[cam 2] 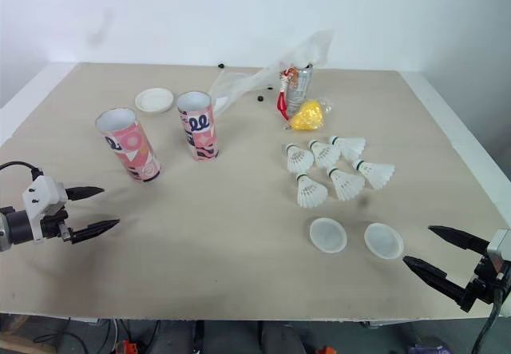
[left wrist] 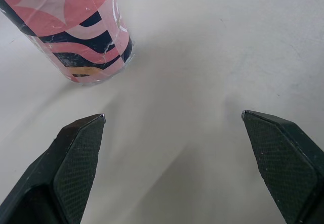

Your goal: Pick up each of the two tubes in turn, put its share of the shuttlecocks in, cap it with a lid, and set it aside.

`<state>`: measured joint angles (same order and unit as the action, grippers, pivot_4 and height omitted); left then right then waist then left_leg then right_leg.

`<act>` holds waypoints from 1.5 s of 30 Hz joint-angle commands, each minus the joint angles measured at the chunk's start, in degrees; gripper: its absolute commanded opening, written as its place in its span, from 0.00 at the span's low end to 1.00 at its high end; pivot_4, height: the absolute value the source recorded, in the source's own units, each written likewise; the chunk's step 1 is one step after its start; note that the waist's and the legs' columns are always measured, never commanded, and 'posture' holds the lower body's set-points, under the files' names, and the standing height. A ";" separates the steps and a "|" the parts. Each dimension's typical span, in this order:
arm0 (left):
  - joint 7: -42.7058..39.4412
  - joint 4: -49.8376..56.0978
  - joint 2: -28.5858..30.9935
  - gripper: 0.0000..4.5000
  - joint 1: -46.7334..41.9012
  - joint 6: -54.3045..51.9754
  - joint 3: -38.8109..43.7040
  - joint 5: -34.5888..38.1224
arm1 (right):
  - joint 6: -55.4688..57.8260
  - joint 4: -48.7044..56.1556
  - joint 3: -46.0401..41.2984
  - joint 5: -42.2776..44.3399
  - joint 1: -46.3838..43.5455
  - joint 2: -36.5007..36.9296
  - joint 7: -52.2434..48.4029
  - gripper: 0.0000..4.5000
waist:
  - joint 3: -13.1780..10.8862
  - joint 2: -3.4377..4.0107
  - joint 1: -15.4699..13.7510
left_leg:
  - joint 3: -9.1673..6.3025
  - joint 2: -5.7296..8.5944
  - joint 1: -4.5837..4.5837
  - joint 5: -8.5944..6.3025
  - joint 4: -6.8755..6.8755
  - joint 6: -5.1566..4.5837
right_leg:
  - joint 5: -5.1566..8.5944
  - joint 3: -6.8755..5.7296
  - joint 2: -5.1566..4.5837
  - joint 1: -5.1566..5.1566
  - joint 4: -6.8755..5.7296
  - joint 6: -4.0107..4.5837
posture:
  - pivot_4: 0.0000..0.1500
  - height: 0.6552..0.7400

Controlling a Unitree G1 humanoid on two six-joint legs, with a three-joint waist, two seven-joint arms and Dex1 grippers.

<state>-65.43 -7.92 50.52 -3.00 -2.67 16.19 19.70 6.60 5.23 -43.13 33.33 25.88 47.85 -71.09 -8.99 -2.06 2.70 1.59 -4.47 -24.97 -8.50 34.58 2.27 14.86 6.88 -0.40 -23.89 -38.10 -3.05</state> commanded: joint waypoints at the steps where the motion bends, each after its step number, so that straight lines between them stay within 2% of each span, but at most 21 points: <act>1: -0.99 0.77 1.26 1.00 -0.48 1.45 1.47 0.72 | -0.68 0.18 -1.96 0.06 -0.30 0.53 0.02 0.97 | 0.00 0.00 0.00 | 0.00 0.00 0.00 0.00 0.00 0.00 | 0.00 0.00 0.00 0.00 0.00 0.00 | 1.00 1.00; 13: -5.20 2.57 1.49 1.00 0.67 1.06 2.68 4.21 | -1.93 -1.07 -1.09 -0.16 -0.59 -0.04 -0.47 0.97 | 0.00 0.00 0.00 | 0.00 0.00 0.02 0.00 0.01 -0.01 | 0.00 0.00 0.00 0.03 0.00 0.00 | 1.00 1.00; 27: -2.36 2.42 -0.33 1.00 -1.70 -2.06 2.26 4.84 | 1.14 1.74 0.40 1.71 -4.10 -0.23 2.42 0.97 | 0.00 0.01 0.01 | 0.00 0.00 0.42 0.00 0.01 0.00 | 0.00 0.00 0.00 0.41 -0.01 0.00 | 1.00 1.00; 35: 13.99 12.16 -9.77 1.00 2.75 -5.90 4.41 4.37 | 8.40 6.21 16.68 4.74 -24.48 0.72 4.71 0.97 | 0.00 0.02 0.55 | 0.05 -0.08 0.65 0.01 0.04 -0.02 | -0.13 0.04 0.05 0.56 -0.05 0.01 | 1.00 1.00; 40: 23.50 17.56 -15.62 1.00 5.87 -7.78 5.06 3.60 | 11.78 0.48 29.04 3.30 -42.22 -2.33 3.78 0.97 | -0.03 0.02 0.55 | 0.04 -0.08 0.63 0.02 0.05 -0.03 | -0.14 0.04 0.07 0.56 -0.05 0.01 | 1.00 1.00; 45: 35.59 22.95 -23.41 1.00 8.45 -9.63 5.59 1.96 | 10.51 -9.04 39.39 -0.90 -56.23 -8.92 0.34 0.97 | -0.03 0.00 0.20 | 0.02 -0.05 0.54 -0.01 0.03 -0.03 | -0.05 0.04 0.10 0.54 -0.05 -0.03 | 1.00 1.00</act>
<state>-33.55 11.76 28.07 5.54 -11.88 20.85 22.21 18.12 -2.28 -4.88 33.31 -27.84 39.62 -69.85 -9.02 -2.07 2.90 1.57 -4.56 -24.45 -8.52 34.61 2.27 14.85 6.92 -0.22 -23.37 -38.15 -3.07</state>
